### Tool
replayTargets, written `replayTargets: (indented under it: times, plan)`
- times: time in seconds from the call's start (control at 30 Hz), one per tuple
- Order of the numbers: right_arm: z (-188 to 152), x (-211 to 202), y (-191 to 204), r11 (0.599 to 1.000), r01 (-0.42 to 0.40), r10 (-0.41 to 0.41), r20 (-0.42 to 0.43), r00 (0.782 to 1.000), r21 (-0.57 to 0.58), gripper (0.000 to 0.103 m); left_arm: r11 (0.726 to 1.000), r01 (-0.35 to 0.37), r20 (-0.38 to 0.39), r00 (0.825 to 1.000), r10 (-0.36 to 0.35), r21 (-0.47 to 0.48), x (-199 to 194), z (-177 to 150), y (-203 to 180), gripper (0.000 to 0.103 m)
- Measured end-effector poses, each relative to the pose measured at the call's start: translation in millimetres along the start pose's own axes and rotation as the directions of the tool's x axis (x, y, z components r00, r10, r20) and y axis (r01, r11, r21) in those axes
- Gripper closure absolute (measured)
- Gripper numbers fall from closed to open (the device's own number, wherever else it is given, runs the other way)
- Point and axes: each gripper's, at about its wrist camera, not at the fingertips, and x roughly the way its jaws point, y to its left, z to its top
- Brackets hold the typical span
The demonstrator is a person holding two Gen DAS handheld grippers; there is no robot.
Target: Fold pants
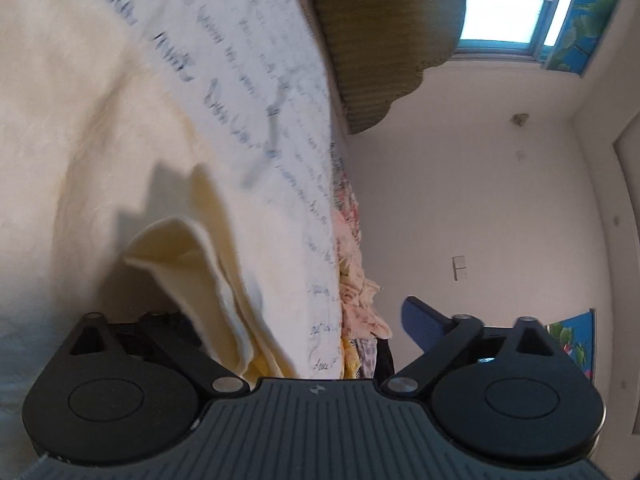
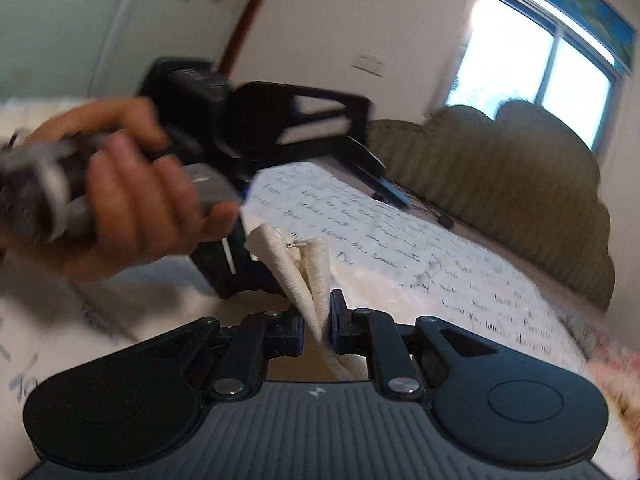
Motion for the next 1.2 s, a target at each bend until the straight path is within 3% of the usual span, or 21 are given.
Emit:
replayTargets:
  times: [0.07, 0.13, 0.2, 0.33, 0.47, 0.7, 0.87, 0.93, 1.0, 1.07, 1.2]
  plan:
    - [-4.1, 5.6, 9.6, 0.998, 0.009, -0.012, -0.037, 0.999, -0.066, 0.088, 0.999, -0.029, -0.021, 0.999, 0.028, -0.027, 1.9, 1.5, 8.9, 0.042]
    - [-7.3, 14.3, 13.4, 0.995, 0.029, -0.036, -0.072, 0.997, -0.096, 0.074, 0.997, -0.072, -0.02, 0.997, 0.072, -0.01, 3.4, 0.9, 10.9, 0.06]
    - [-7.6, 17.6, 11.6, 0.997, 0.027, -0.034, -0.086, 0.996, -0.073, 0.075, 0.988, -0.141, -0.004, 0.99, 0.142, 0.058, 3.2, -0.9, 5.3, 0.088]
    - [4.4, 13.1, 10.1, 1.0, 0.019, -0.019, -0.067, 0.998, -0.005, 0.086, 0.945, -0.234, 0.072, 0.972, 0.223, 0.227, -11.4, -8.7, -15.6, 0.091]
    - [12.6, 11.8, 17.2, 0.999, -0.041, 0.041, -0.046, 0.998, 0.003, 0.086, 0.865, -0.333, 0.156, 0.943, 0.295, 0.376, -41.5, -18.2, -35.2, 0.092]
    - [29.3, 16.2, 34.7, 0.973, -0.191, 0.192, 0.011, 0.981, 0.125, 0.086, 0.686, -0.472, 0.278, 0.881, 0.382, 0.554, -95.4, -30.1, -46.6, 0.094]
    - [47.2, 29.5, 55.2, 0.952, -0.263, 0.259, 0.047, 0.965, 0.154, 0.086, 0.494, -0.567, 0.405, 0.821, 0.402, 0.659, -118.0, -34.5, -53.7, 0.093]
    - [56.1, 40.0, 64.2, 0.942, -0.287, 0.282, 0.057, 0.958, 0.171, 0.086, 0.447, -0.606, 0.448, 0.792, 0.415, 0.658, -124.8, -33.2, -52.9, 0.088]
    - [61.4, 48.0, 71.4, 0.936, -0.303, 0.297, 0.058, 0.953, 0.177, 0.086, 0.437, -0.636, 0.474, 0.768, 0.43, 0.636, -128.5, -25.4, -48.8, 0.086]
    - [67.6, 55.8, 77.8, 0.935, -0.311, 0.306, 0.057, 0.95, 0.173, 0.086, 0.449, -0.654, 0.488, 0.755, 0.437, 0.609, -134.5, -18.0, -43.0, 0.085]
    - [70.1, 66.3, 90.8, 0.935, -0.315, 0.313, 0.041, 0.949, 0.165, 0.085, 0.451, -0.67, 0.502, 0.741, 0.446, 0.589, -139.0, -8.7, -30.8, 0.082]
